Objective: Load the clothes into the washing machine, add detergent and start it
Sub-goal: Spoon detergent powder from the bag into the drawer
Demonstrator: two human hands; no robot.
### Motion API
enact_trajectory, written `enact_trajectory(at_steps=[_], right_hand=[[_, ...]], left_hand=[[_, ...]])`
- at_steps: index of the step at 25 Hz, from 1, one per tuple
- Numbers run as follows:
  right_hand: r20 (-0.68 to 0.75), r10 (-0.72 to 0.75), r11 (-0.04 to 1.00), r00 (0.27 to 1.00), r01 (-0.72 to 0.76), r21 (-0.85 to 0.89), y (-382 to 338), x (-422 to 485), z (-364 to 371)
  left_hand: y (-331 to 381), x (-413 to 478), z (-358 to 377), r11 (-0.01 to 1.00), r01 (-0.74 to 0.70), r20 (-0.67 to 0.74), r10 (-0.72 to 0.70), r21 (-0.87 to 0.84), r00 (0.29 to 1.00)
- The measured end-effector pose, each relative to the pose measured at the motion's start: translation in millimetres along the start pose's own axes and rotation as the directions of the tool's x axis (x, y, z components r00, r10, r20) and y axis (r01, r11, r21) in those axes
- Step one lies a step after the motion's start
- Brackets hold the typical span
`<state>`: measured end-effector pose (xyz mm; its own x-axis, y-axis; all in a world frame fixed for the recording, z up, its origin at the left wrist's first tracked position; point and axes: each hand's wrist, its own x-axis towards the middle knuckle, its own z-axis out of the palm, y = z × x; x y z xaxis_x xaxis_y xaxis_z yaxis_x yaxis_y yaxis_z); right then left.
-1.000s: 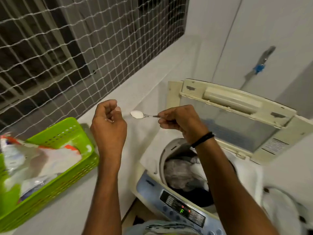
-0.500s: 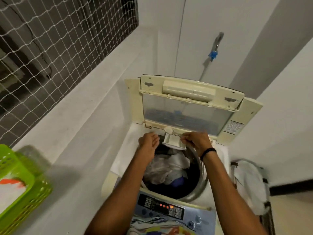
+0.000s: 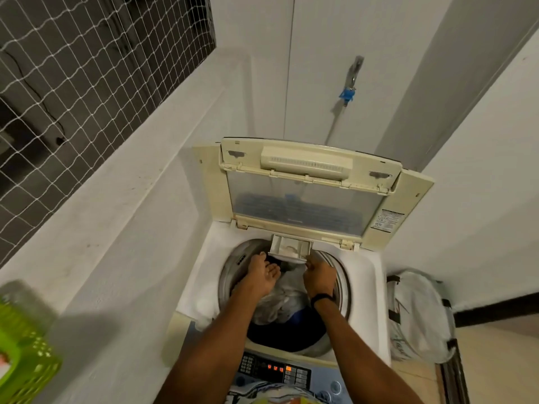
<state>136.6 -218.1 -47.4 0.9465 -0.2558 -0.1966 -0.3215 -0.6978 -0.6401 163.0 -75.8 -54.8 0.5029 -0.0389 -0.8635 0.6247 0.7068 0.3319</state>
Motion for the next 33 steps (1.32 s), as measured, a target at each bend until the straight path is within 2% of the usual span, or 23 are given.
enact_trajectory(at_steps=[2, 5, 12, 14, 16, 18, 20, 23, 25, 28, 33], right_hand=[[-0.03, -0.052, 0.998, 0.998, 0.051, -0.028, 0.9, -1.8, 1.1], [0.041, -0.122, 0.983, 0.992, 0.127, -0.132, 1.1, -0.5, 7.3], [-0.042, -0.108, 0.988, 0.993, 0.103, -0.11, 1.0, 4.7, 12.7], [-0.084, -0.016, 1.0, 0.996, 0.014, -0.019, -3.5, 6.7, 7.6], [-0.076, 0.09, 0.984, 0.993, -0.076, 0.162, -8.1, 8.9, 1.8], [0.039, 0.196, 0.902, 0.98, -0.195, 0.386, -17.7, 11.3, -6.7], [0.192, 0.24, 0.769, 0.952, -0.307, 0.56, -31.9, 13.2, -15.7], [0.349, 0.208, 0.544, 0.914, -0.404, 0.736, -66.7, 6.5, -29.4], [0.419, 0.144, 0.469, 0.896, -0.435, 0.769, -97.7, -8.8, -40.9], [0.488, 0.028, 0.473, 0.872, -0.442, 0.763, -143.9, -34.3, -54.9], [0.597, -0.188, 0.563, 0.78, -0.412, 0.716, -220.7, -87.2, -55.2]], left_hand=[[-1.1, 1.1, -1.1, 1.0, 0.016, 0.0, -0.016, 0.002, 1.0], [-1.2, 0.2, -1.6, 0.999, 0.013, -0.01, -0.013, 0.03, 1.0], [3.8, 5.7, 1.3, 0.999, -0.038, 0.007, 0.037, 0.027, 0.999], [6.6, 5.4, 1.3, 0.998, -0.063, 0.018, 0.063, 0.017, 0.998], [11.8, -1.2, 2.2, 0.995, -0.101, 0.031, 0.1, 0.027, 0.994], [20.8, -17.6, 4.7, 0.985, -0.166, 0.032, 0.165, 0.049, 0.986], [36.3, -38.9, 6.1, 0.956, -0.279, -0.025, 0.282, 0.087, 0.959], [66.1, -79.8, 2.8, 0.886, -0.456, -0.125, 0.464, 0.088, 0.877], [82.1, -112.7, -7.7, 0.805, -0.588, -0.169, 0.592, 0.079, 0.788], [96.3, -167.3, -34.3, 0.641, -0.756, -0.181, 0.766, 0.133, 0.617], [102.7, -253.8, -100.2, 0.369, -0.898, -0.142, 0.928, 0.238, 0.344]])
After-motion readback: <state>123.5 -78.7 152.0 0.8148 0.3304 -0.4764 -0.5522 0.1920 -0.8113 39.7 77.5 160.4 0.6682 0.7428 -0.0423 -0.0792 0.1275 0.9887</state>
